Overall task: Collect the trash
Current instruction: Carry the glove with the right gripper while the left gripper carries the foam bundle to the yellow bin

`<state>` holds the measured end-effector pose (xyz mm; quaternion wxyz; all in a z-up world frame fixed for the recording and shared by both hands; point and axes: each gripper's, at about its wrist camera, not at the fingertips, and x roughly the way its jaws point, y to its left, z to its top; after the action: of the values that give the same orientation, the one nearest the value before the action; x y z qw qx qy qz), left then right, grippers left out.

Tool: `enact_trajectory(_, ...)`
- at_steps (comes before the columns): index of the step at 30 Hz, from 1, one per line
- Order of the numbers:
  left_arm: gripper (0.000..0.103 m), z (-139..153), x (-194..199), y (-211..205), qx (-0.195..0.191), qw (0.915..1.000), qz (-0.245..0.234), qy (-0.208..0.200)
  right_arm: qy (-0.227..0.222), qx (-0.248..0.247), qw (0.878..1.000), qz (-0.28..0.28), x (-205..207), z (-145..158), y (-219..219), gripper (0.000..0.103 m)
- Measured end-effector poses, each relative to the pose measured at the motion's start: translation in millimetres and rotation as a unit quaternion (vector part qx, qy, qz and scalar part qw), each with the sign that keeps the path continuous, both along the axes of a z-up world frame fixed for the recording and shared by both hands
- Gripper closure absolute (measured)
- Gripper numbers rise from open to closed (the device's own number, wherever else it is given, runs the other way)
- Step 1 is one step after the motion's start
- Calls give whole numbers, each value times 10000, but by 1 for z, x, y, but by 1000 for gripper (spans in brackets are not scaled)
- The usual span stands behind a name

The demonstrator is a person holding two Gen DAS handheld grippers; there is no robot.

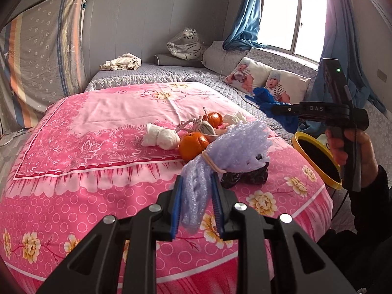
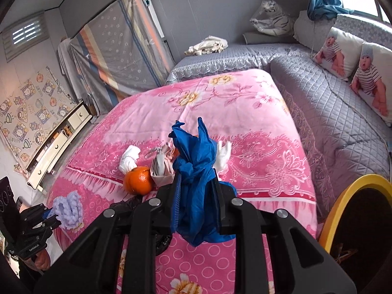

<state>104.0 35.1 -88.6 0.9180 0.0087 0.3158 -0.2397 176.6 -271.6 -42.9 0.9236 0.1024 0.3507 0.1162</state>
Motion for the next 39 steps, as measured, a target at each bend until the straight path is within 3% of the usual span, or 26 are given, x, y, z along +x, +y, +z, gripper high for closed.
enact_trajectory(11, 82, 17, -2, -9, -93, 9998, 13, -173, -354, 122, 9990, -249, -26, 24, -28, 83)
enact_trajectory(23, 82, 45, 3, -29, -522, 9979, 98, -358, -850, 284, 9948, -482, -62, 49, -54, 83)
enact_trajectory(33, 82, 73, 8, -76, -572, 9953, 122, -771, -1306, 388, 9854, -1019, -106, 64, -93, 83)
enact_trajectory(39, 82, 92, 9, -114, -696, 9925, -143, -996, -1672, 319, 9738, -1506, -137, 77, -122, 83)
